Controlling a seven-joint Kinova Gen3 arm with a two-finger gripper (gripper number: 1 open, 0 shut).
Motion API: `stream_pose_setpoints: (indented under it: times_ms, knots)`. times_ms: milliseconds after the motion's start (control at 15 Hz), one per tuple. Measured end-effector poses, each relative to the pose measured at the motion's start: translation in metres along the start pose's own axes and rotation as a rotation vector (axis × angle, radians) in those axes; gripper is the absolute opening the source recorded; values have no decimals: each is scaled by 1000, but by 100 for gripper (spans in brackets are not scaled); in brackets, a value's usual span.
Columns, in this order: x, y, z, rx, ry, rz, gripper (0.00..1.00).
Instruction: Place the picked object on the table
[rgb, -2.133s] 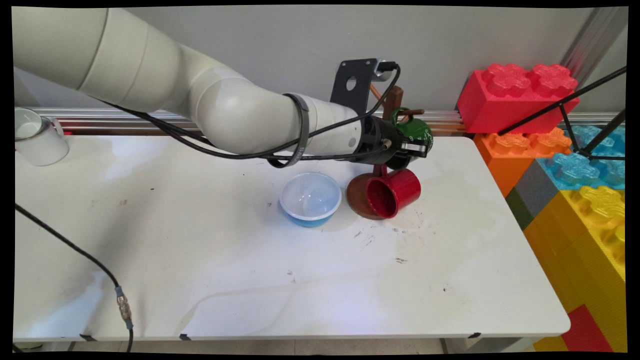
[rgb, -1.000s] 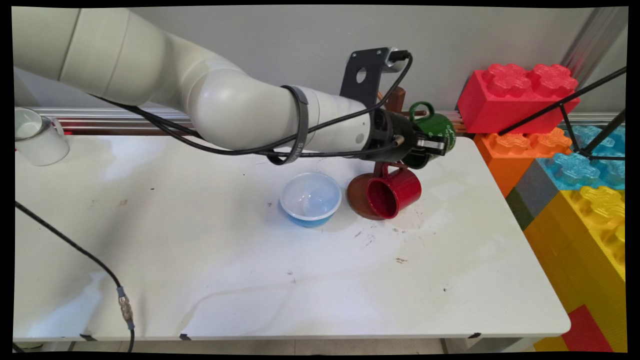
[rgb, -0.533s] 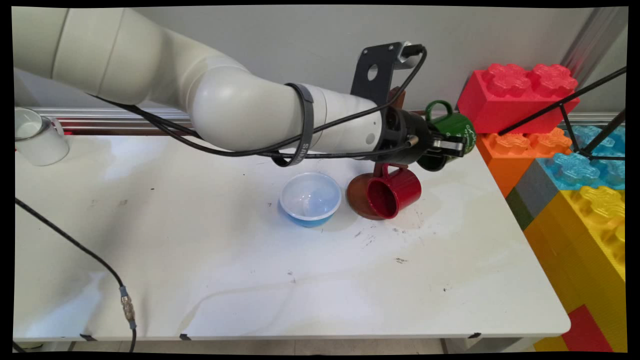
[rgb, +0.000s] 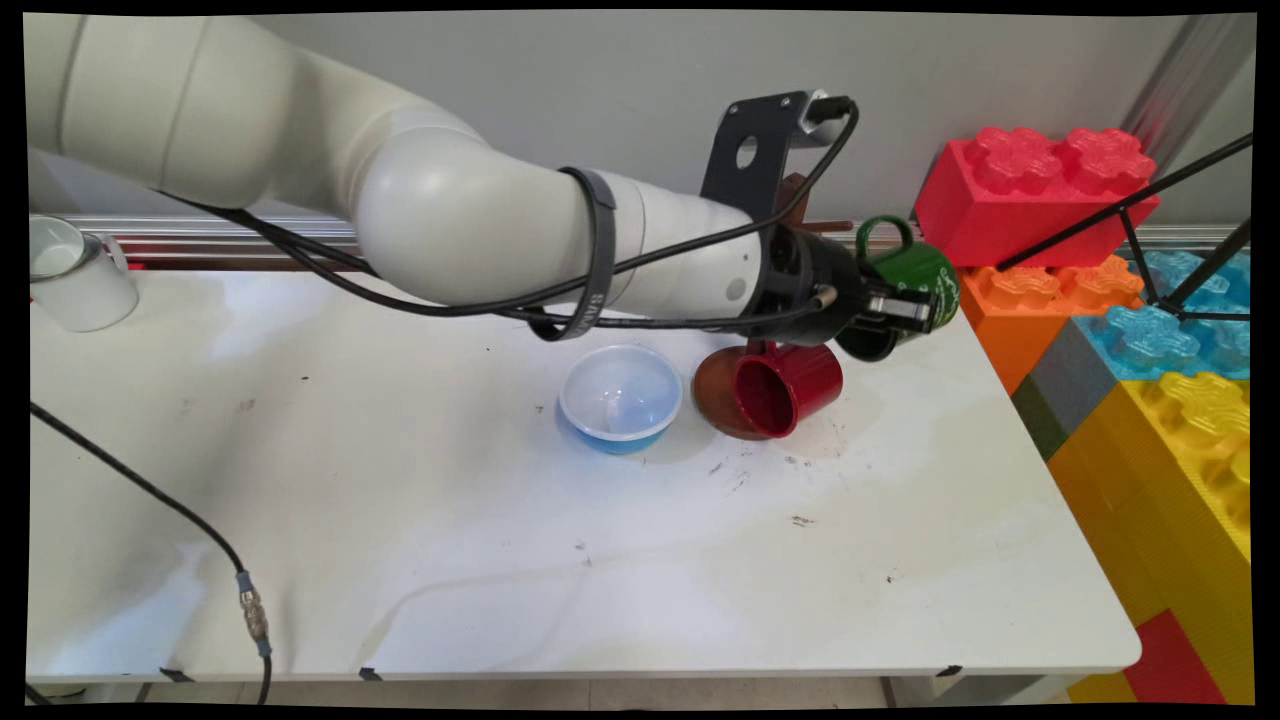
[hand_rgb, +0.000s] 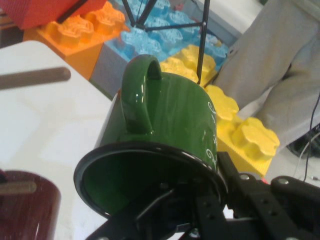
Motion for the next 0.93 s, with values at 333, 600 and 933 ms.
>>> stream_pose_setpoints:
  times_ms: [333, 600, 933]
  knots:
    - [-3, 0, -17, -2, -76, 35, 0]
    - [1, 3, -32, -3, -140, 67, 0]
    - [15, 14, -54, 8, -240, 112, 0]
